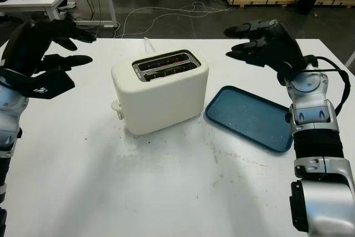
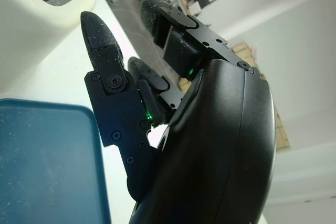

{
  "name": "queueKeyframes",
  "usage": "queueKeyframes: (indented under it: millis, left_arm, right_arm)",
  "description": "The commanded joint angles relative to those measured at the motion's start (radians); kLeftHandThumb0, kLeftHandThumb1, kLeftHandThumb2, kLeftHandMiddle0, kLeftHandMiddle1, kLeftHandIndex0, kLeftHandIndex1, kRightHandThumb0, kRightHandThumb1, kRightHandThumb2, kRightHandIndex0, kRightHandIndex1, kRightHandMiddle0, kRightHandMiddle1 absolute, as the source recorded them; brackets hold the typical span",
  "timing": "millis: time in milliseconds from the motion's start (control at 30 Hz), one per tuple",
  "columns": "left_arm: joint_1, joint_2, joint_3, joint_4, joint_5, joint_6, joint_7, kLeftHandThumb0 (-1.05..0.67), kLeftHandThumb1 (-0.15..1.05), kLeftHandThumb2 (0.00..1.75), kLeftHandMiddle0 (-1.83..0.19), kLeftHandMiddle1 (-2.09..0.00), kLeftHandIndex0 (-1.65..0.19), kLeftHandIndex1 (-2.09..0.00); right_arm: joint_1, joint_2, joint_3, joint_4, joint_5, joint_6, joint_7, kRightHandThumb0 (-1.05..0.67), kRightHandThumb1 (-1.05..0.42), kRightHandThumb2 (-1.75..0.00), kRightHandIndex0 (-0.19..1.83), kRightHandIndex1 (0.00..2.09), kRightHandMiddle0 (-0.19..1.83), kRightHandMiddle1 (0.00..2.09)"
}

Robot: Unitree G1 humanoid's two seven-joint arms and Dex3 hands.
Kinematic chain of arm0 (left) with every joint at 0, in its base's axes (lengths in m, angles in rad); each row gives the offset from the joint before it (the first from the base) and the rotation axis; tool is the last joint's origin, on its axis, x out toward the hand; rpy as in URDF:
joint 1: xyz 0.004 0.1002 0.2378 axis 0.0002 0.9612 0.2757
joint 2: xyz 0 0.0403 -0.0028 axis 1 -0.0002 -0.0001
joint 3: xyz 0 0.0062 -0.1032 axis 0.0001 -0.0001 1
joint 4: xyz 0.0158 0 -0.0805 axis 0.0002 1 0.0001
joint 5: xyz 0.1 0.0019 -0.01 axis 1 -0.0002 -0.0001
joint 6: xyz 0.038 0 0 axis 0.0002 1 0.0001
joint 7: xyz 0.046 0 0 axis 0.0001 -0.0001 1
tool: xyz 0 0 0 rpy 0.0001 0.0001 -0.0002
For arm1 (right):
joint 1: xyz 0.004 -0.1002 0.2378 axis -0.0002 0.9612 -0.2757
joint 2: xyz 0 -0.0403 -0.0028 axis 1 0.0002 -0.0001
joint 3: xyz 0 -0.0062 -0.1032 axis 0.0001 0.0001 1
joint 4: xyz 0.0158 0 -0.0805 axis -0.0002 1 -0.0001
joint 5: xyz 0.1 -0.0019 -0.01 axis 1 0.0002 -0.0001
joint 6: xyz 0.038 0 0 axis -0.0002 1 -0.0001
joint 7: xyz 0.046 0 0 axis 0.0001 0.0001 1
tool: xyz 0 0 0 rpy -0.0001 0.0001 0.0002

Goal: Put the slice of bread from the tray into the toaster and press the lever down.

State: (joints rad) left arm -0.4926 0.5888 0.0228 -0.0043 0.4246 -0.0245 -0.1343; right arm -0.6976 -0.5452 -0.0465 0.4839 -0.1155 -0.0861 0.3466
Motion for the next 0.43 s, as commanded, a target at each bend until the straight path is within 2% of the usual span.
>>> queueKeyframes:
  millis: [0,400]
  left_arm:
    - [-0.006,0.003,-0.005,-0.004,0.008,-0.009,0.005,-0.41,0.77,0.0,-0.73,-1.04,-0.9,-0.43]
    - [0.022,-0.01,0.002,-0.016,-0.001,-0.001,0.004,-0.4,0.78,0.0,-0.71,-1.04,-0.89,-0.42]
  right_arm:
    - [-0.03,-0.002,0.006,-0.011,-0.002,-0.002,-0.001,-0.54,-0.77,0.0,0.97,0.01,0.87,0.0]
    - [-0.034,0.001,0.006,-0.026,-0.006,0.0,0.003,-0.52,-0.77,0.0,0.96,0.0,0.87,0.0]
